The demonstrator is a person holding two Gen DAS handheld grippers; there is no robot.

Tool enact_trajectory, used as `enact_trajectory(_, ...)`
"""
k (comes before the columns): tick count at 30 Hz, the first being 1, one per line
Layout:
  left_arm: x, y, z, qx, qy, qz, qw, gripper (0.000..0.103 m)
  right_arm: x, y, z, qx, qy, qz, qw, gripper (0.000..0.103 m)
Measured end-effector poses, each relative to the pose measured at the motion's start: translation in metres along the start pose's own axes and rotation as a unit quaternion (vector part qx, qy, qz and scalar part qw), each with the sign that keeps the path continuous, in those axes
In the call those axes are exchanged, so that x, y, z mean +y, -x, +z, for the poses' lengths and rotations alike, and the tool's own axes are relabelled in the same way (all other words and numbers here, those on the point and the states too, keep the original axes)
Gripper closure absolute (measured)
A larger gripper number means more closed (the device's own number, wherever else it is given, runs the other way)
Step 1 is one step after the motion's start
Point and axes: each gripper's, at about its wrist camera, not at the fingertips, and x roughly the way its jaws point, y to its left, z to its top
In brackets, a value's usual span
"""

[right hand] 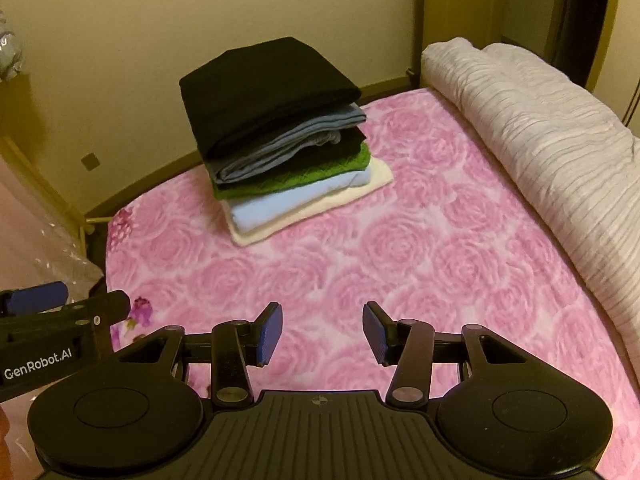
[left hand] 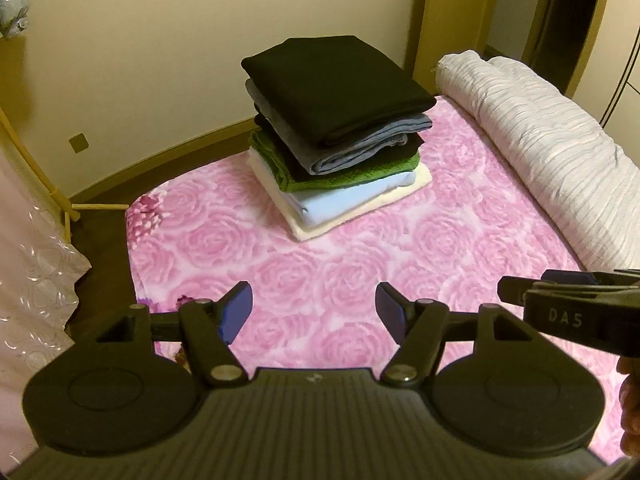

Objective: Fold clothes

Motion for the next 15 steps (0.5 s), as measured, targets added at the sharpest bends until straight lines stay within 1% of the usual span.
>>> enact_trajectory(7,-0.006,-0.02,0.008,0.008,0.002,0.005,1.0,0.038,-0.015,-0.019,0.005,0.013,-0.004,0.005,1.0,0.054)
enact_trajectory(15,-0.009,-0.042,0.019,0.015,0.005,0.007,0.9999,0.038,-0.021,-0.041,0.016,0.024,-0.008,0.007,1.0,0.054)
